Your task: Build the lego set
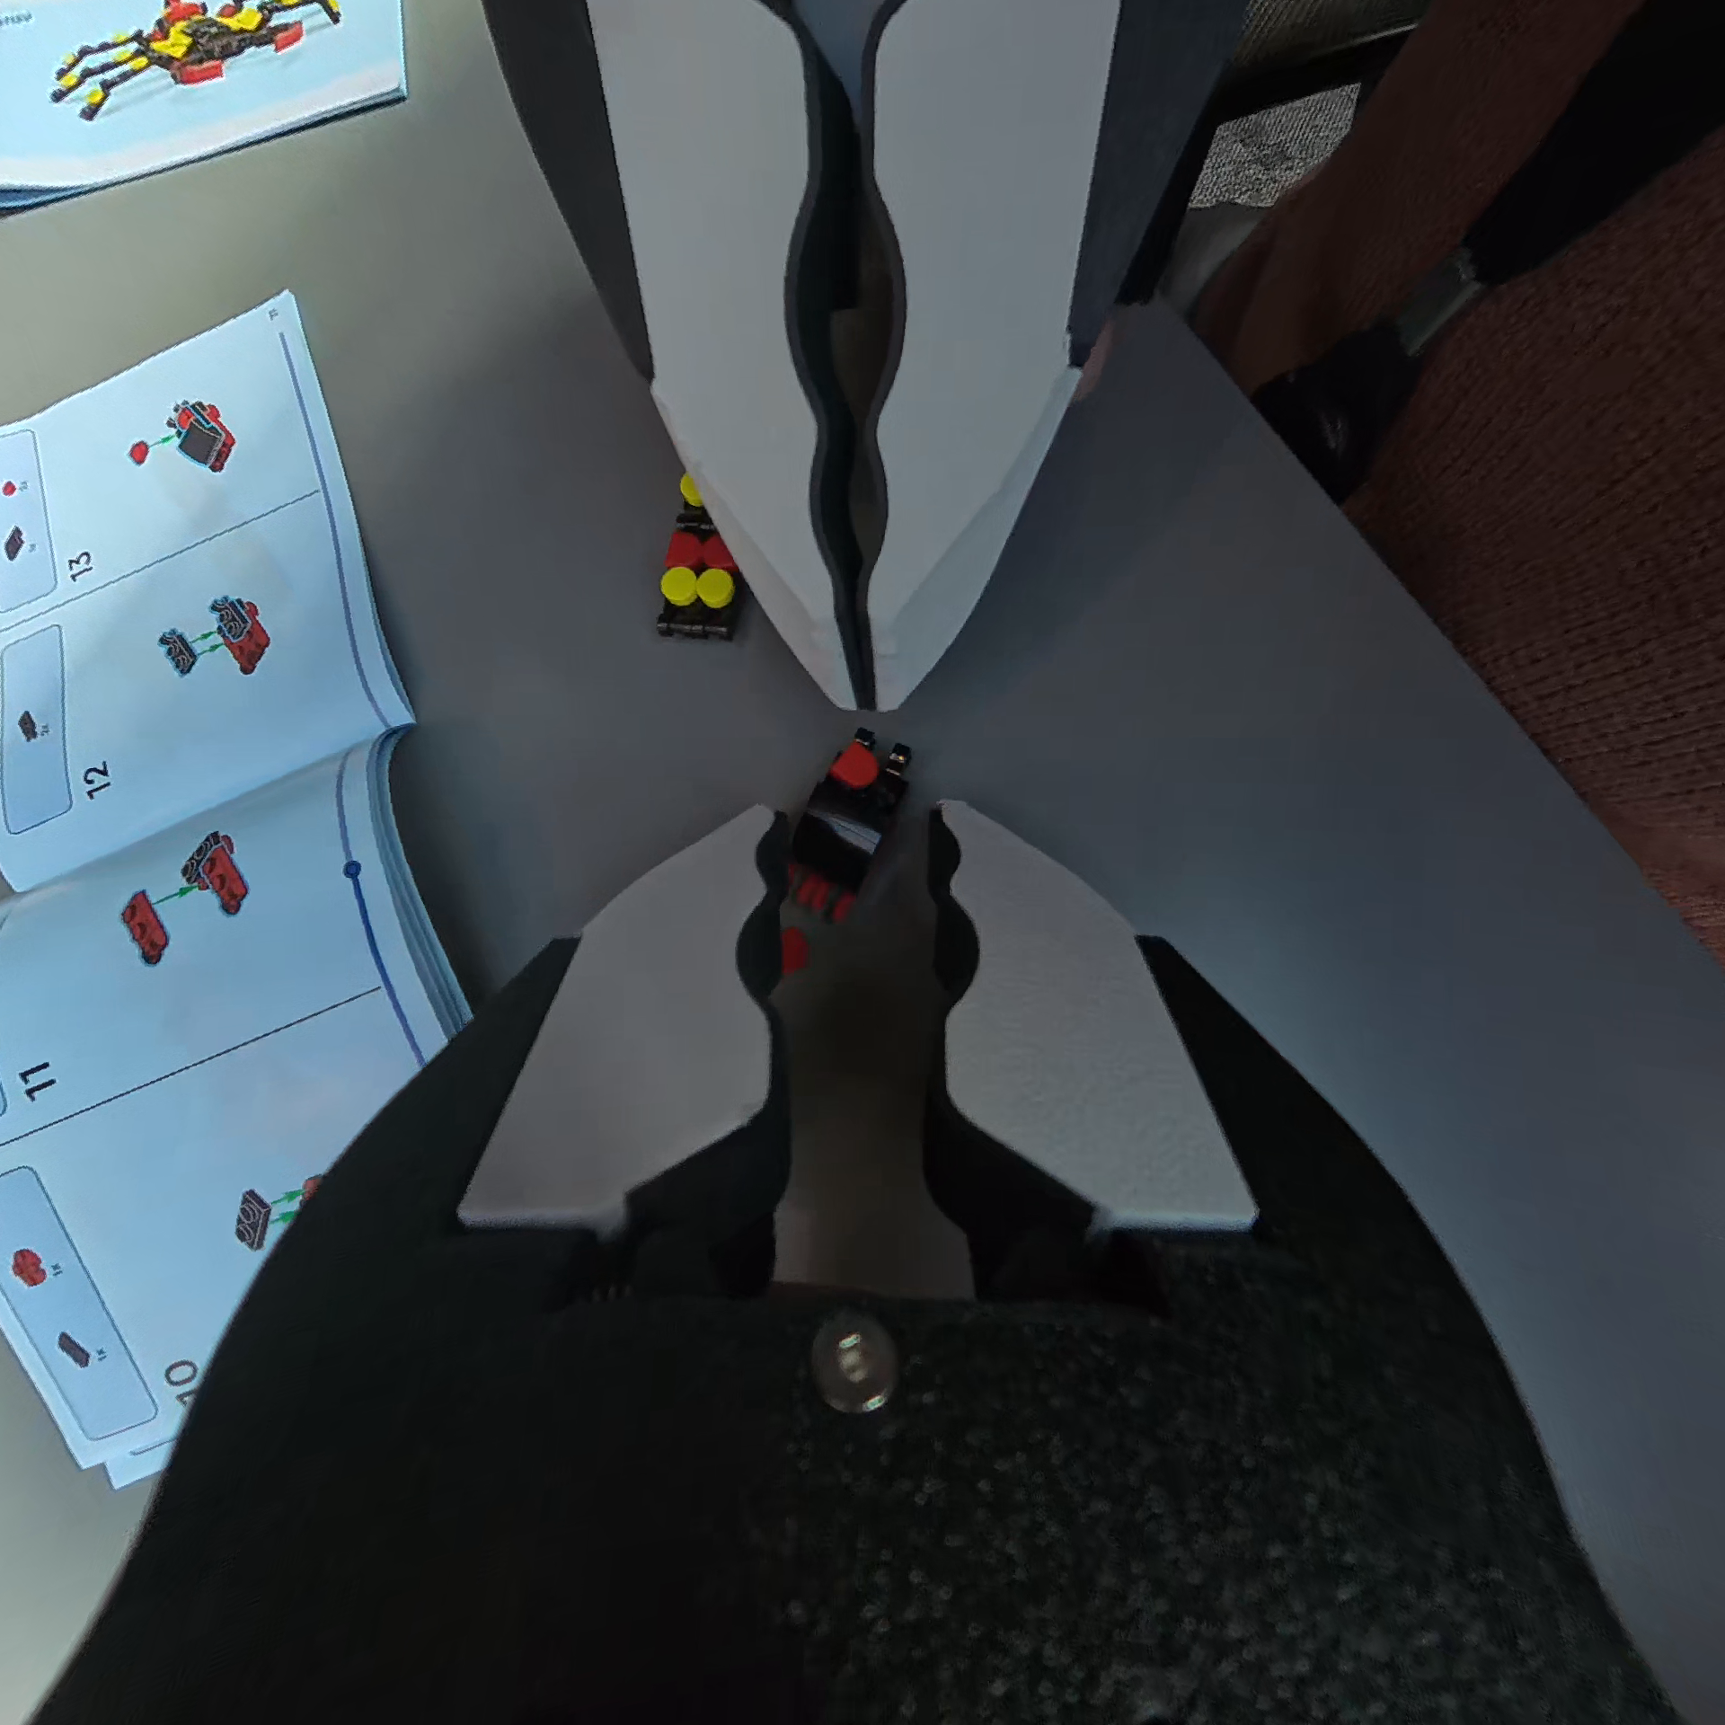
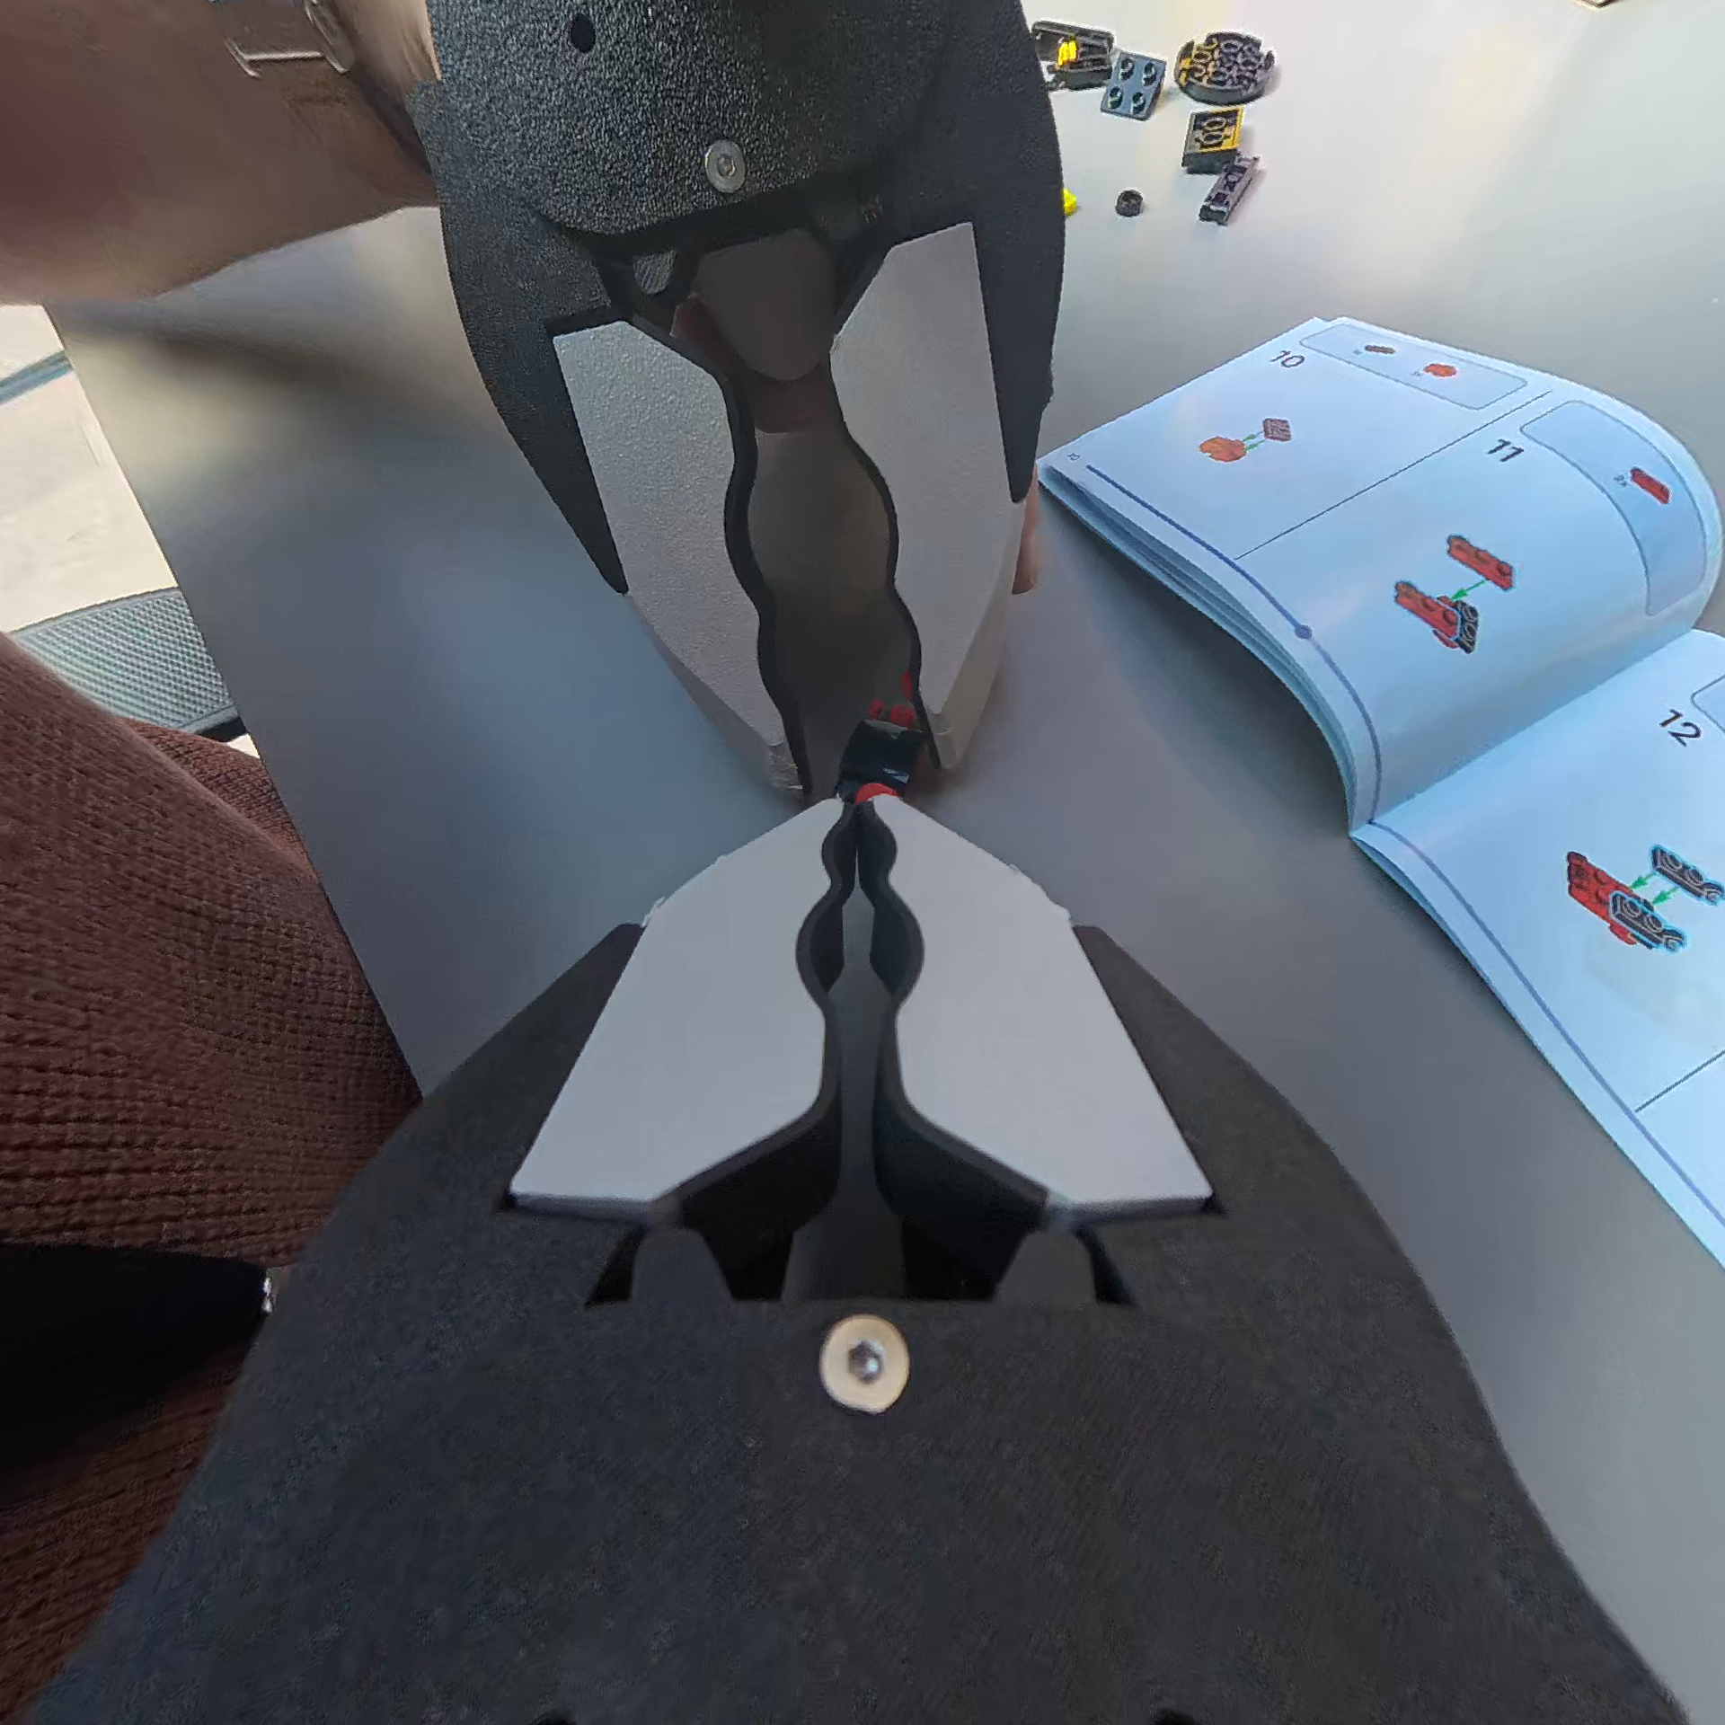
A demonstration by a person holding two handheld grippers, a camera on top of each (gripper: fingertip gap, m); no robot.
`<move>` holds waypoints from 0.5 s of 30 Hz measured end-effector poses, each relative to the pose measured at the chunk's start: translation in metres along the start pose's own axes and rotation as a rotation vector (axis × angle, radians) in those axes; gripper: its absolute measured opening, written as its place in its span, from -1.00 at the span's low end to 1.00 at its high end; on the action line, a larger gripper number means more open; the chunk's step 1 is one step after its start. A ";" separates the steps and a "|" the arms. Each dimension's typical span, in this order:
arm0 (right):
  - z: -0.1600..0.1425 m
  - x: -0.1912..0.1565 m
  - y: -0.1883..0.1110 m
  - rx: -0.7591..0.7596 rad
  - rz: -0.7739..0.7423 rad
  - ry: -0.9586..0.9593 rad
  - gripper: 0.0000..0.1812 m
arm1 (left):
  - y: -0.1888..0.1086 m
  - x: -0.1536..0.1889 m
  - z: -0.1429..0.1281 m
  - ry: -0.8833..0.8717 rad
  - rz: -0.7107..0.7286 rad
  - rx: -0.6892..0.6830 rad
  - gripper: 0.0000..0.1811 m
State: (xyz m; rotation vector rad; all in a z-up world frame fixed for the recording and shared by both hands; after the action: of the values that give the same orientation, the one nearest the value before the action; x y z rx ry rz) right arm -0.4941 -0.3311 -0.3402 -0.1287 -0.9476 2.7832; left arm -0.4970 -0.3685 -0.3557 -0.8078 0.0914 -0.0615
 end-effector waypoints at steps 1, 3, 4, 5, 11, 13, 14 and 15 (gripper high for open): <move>0.001 0.000 0.001 -0.003 -0.003 -0.006 -1.00 | -0.001 0.000 0.000 -0.004 0.005 0.005 -0.70; 0.001 0.000 0.004 -0.009 -0.002 -0.016 -1.00 | -0.001 0.001 0.001 -0.009 0.011 0.020 -0.72; 0.001 0.001 0.006 -0.017 -0.006 -0.024 -1.00 | -0.001 0.001 0.001 -0.012 0.014 0.021 -0.72; 0.000 0.001 0.008 -0.032 -0.012 -0.039 -1.00 | -0.001 0.001 0.000 -0.013 0.012 0.021 -0.72; -0.001 0.003 0.012 -0.051 -0.019 -0.048 -1.00 | 0.001 0.002 -0.001 -0.009 -0.006 0.024 -0.75; 0.000 0.003 0.012 -0.046 -0.008 -0.035 -1.00 | 0.001 0.003 0.000 -0.007 -0.014 0.027 -0.76; -0.001 0.002 0.013 -0.047 0.002 -0.028 -1.00 | 0.001 0.003 0.000 -0.006 -0.018 0.026 -0.76; -0.001 0.002 0.013 -0.049 0.007 -0.025 -1.00 | 0.001 0.002 0.000 -0.006 -0.018 0.025 -0.77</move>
State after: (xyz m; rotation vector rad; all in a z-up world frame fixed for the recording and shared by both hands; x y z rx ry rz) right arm -0.4979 -0.3401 -0.3489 -0.1056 -1.0241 2.7753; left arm -0.4946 -0.3682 -0.3568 -0.7834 0.0774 -0.0775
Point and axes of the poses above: each gripper's, where its closed fingertips meet, y out along the fingers, z out of its top, x = y × z across the jaws, the point moved 2 cm from there along -y, back along the fingers, and after that the axes turned 4 degrees about -z, right-handed, at the moved point
